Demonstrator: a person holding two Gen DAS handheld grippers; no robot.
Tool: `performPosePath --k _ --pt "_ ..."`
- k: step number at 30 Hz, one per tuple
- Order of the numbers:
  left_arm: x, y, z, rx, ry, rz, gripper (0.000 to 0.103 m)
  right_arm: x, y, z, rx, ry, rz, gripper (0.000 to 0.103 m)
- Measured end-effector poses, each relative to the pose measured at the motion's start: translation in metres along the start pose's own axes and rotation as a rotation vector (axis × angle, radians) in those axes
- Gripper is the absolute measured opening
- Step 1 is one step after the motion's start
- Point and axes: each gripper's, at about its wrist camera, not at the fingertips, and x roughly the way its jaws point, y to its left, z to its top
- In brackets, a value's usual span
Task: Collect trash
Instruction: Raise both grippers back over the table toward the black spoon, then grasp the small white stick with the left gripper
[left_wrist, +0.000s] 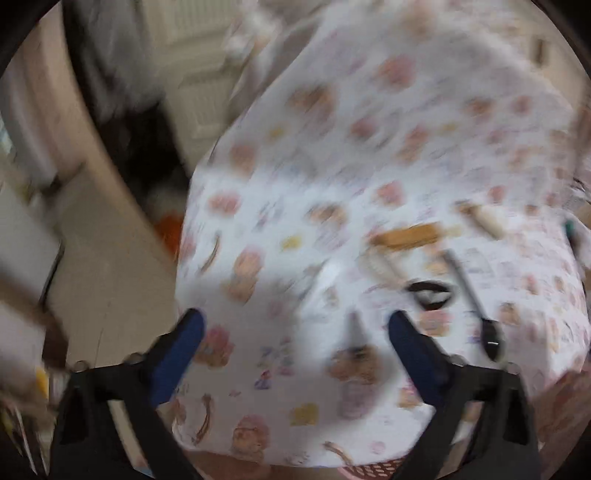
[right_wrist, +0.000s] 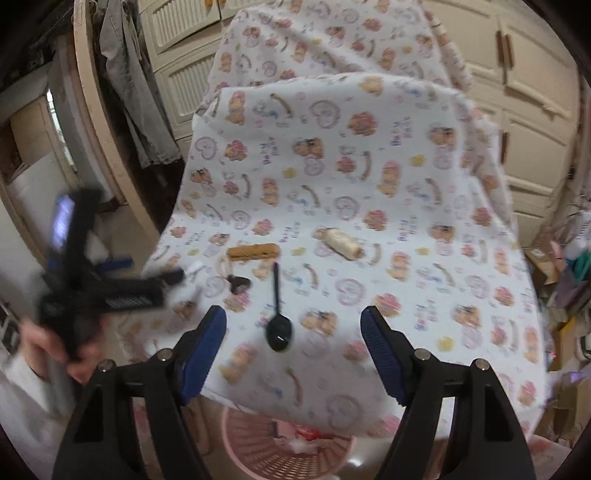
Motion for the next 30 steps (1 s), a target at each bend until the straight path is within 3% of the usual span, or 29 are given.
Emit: performPosePath --k 2,5,8,11,14,16,18,21,26,30 --pt "0.006 0.004 0.0 0.003 0.002 -0.041 0.078 0.011 0.003 0.004 -0.002 -0.006 0.006 0.072" --pt "0.011 0.0 -0.002 0.064 -0.028 0.034 0.075 0.028 0.009 0.005 -0.005 -0.006 0.005 0.07" --pt "0.022 -0.01 -0.007 0.126 0.003 0.04 0.067 0.046 0.015 0.003 -0.008 0.03 0.038 0.07" --pt "0.022 -0.021 -0.009 0.162 -0.041 0.083 0.064 0.058 0.019 0.004 -0.02 0.049 0.056 0.07" --pt "0.023 -0.022 -0.008 0.14 -0.035 0.042 0.046 0.072 0.018 0.008 -0.001 0.074 0.075 0.067" --pt "0.023 -0.022 -0.008 0.097 -0.012 -0.016 0.02 0.077 0.015 0.01 0.038 0.076 0.069 0.065" --pt "0.021 -0.023 -0.009 0.078 -0.001 -0.032 0.009 0.083 0.012 0.01 0.072 0.09 0.079 0.062" --pt "0.013 -0.023 -0.011 0.061 -0.016 -0.033 0.009 0.088 0.013 0.01 0.087 0.097 0.084 0.057" --pt "-0.016 -0.011 -0.012 -0.015 -0.059 -0.126 0.009 0.1 0.019 0.011 0.095 0.116 0.106 0.051" --pt "-0.032 -0.003 -0.007 -0.054 -0.102 -0.147 0.009 0.113 0.023 0.009 0.102 0.137 0.106 0.043"
